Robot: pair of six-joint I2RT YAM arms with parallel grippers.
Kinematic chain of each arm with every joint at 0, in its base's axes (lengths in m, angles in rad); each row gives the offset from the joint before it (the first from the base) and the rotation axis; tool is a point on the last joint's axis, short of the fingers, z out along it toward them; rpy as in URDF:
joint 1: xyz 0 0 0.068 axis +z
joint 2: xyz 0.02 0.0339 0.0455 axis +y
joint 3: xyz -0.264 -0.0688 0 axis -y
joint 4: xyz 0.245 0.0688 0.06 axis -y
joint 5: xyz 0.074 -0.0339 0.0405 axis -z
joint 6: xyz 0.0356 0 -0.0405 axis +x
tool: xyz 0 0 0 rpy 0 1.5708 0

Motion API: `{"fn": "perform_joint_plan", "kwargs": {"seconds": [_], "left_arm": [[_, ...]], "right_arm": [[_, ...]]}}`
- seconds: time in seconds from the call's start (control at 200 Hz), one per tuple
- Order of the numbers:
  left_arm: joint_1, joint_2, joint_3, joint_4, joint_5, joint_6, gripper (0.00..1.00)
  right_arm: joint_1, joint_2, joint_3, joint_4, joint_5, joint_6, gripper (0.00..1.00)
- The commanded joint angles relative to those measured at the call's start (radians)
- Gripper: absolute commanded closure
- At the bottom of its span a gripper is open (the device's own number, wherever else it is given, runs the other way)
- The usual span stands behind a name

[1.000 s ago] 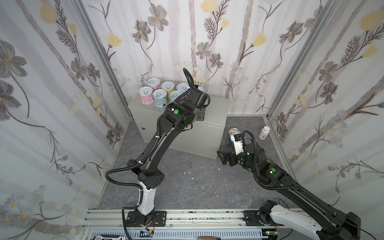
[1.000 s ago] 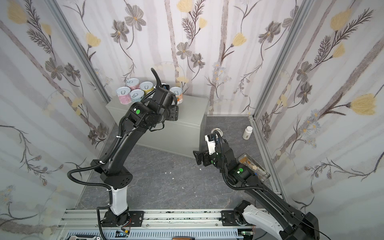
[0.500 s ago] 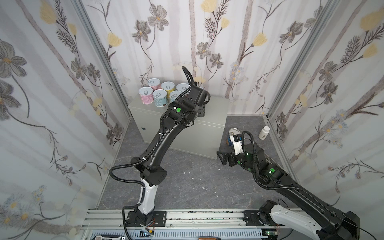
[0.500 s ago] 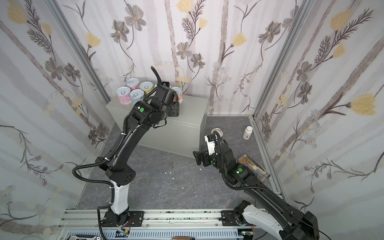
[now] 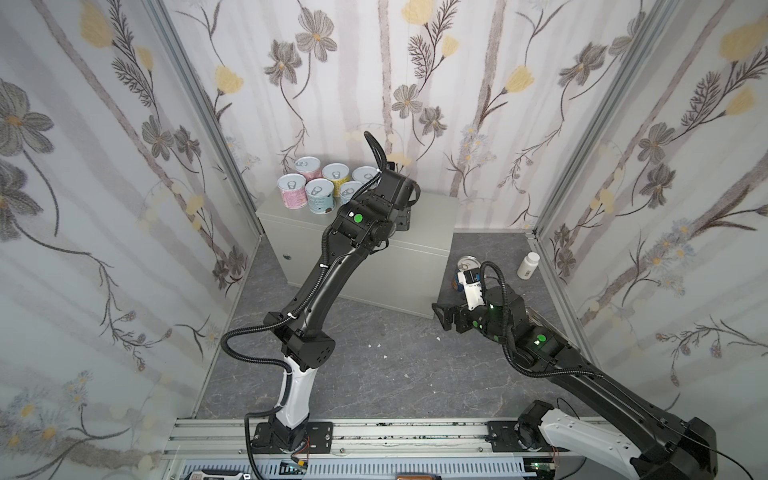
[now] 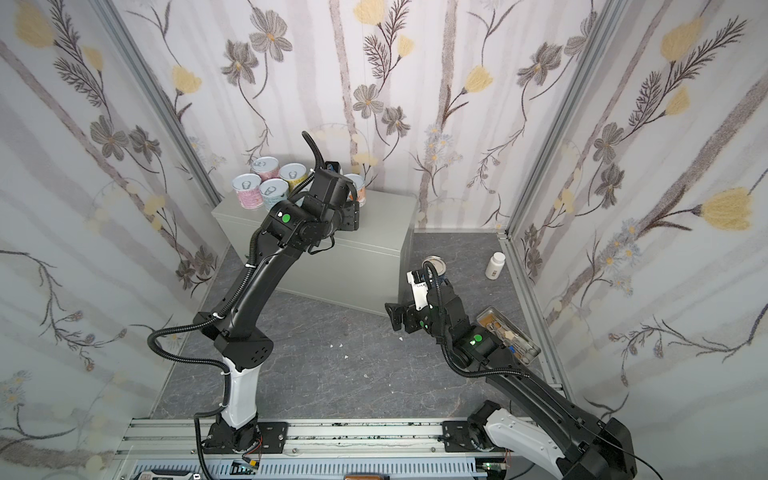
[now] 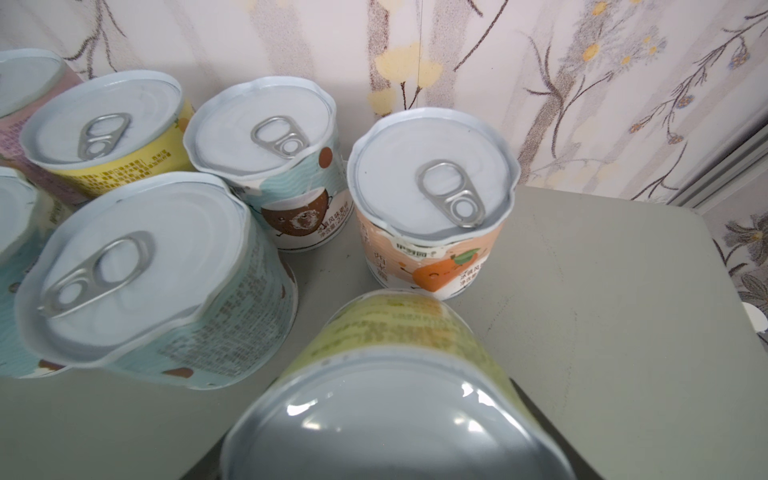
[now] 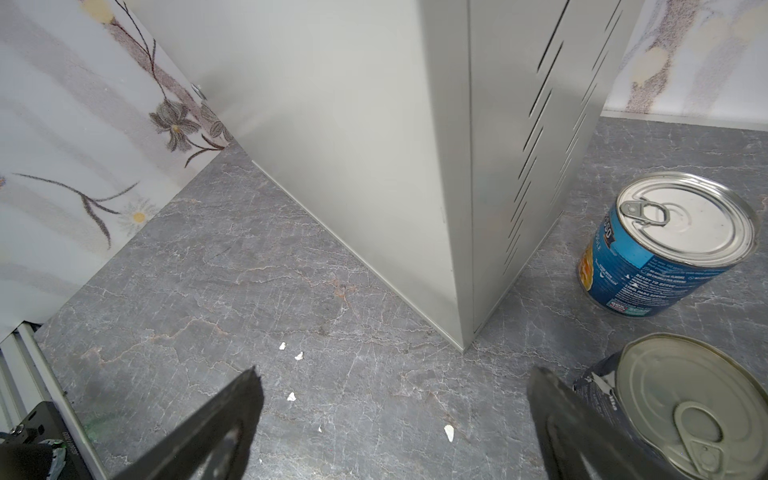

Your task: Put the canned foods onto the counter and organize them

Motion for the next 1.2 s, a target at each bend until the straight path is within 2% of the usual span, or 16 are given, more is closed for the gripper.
{"fn": "perform_joint_plan", "kwargs": {"seconds": [0.0,0.085,0.235,0.894,1.199], "left_arm": [[0.008,0.012,0.003,-0.046,0.011,0.001,0.41],[0.008,0.008,0.004,-0.046,0.012,-0.002,0.5],[0.005,-0.016,-0.003,-0.047,0.019,-0.005,0.52],[-0.021,-0.114,-0.119,-0.093,0.041,-0.018,0.53],[-0.031,-0.165,-0.145,-0.105,0.038,-0.022,0.57]], "right_arm": [[0.001,0.005,0.008,0.046,-0.012,-0.012,0.0],[0.0,0.007,0.01,0.046,-0.012,-0.015,0.0],[0.001,0.015,0.012,0.05,-0.017,-0.014,0.0],[0.056,0.021,0.021,0.038,0.005,0.014,0.0],[0.074,0.068,0.044,0.047,0.006,0.012,0.0]]}}
